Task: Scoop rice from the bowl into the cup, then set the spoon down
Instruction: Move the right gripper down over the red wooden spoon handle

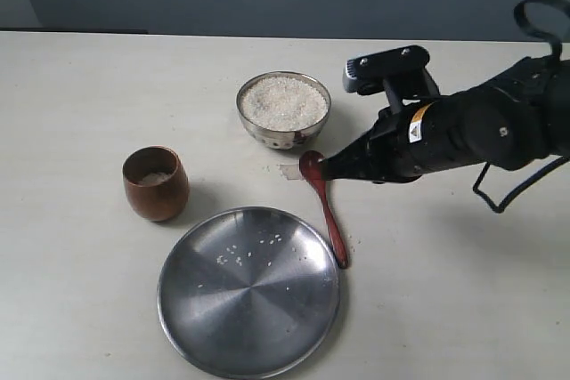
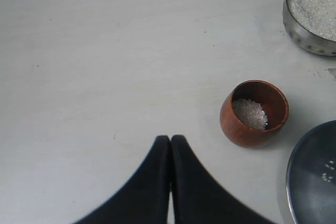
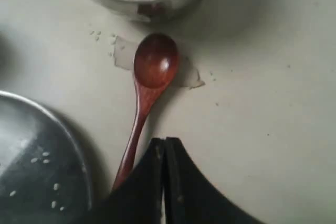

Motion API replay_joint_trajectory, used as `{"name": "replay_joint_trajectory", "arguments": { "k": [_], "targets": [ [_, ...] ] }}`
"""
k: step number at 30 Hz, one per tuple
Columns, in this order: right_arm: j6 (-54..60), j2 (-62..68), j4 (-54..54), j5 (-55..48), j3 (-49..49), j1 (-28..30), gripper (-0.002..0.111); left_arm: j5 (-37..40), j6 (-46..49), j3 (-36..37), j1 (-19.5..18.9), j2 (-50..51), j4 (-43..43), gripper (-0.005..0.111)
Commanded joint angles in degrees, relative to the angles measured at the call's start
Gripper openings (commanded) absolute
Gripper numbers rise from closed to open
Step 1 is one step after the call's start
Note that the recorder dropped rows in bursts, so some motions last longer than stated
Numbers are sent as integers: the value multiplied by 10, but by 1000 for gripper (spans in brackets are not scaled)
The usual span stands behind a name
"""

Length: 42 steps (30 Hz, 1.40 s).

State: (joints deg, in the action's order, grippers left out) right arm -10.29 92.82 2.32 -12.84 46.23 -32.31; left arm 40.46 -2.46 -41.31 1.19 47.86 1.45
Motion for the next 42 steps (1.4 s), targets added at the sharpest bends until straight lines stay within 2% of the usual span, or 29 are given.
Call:
{"name": "replay_joint_trajectory", "arguments": {
  "k": [1,9,11,13,14,15,17,20,42],
  "targets": [
    [4,25,-3,-2,-2,-23,0,-2,-1,-4,1,1,1,0],
    [3,82,-20,-1,-2,-38,0,-2,-1,-4,1,1,1,0],
    [3,96,-20,-6,-2,-38,4,-2,-1,-4,1,1,1,0],
    [3,105,-20,-10,-2,-38,14,-2,-1,-4,1,1,1,0],
    [3,109,-23,-11,-2,-38,27,-2,-1,-4,1,1,1,0],
    [3,109,-30,-11,-2,-38,33,-2,-1,-4,1,1,1,0],
    [3,109,-38,-11,-2,-38,39,-2,-1,-4,1,1,1,0],
    [3,106,-45,-7,-2,-38,33,-2,-1,-4,1,1,1,0],
    [3,87,-69,69,-2,-48,33,-2,-1,-4,1,1,1,0]
  ]
}}
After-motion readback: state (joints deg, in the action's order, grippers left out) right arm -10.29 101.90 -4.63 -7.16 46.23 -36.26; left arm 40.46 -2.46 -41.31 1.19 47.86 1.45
